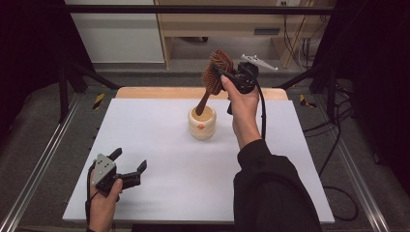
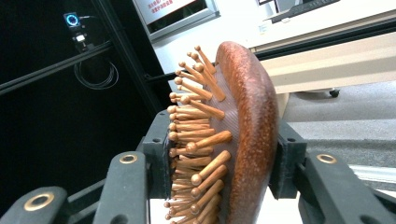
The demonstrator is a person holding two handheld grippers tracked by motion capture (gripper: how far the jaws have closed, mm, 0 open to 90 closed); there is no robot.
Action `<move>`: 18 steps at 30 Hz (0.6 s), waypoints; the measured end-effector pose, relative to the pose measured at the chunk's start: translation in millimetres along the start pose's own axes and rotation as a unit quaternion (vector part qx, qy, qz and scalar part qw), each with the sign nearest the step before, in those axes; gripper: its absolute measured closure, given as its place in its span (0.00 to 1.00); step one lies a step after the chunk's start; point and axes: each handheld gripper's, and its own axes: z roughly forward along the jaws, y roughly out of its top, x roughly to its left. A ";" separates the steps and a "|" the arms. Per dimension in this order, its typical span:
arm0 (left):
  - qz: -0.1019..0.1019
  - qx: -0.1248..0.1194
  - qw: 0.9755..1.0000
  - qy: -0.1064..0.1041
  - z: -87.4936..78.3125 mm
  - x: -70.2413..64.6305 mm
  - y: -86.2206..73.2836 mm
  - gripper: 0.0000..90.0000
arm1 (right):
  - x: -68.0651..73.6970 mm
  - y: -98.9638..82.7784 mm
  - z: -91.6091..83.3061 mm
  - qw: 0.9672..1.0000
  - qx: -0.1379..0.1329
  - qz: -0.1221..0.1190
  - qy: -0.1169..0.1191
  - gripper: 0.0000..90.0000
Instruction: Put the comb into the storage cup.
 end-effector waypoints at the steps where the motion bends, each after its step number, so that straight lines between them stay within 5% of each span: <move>1: 0.000 0.000 1.000 0.000 0.0 0.0 0.0 0.02 | -0.2 -0.5 0.3 1.000 0.002 -0.002 0.000 0.58; 18: 0.000 0.000 1.000 -0.002 -0.3 0.0 0.1 0.02 | -9.9 -19.6 9.0 1.000 0.019 -0.003 -0.013 0.58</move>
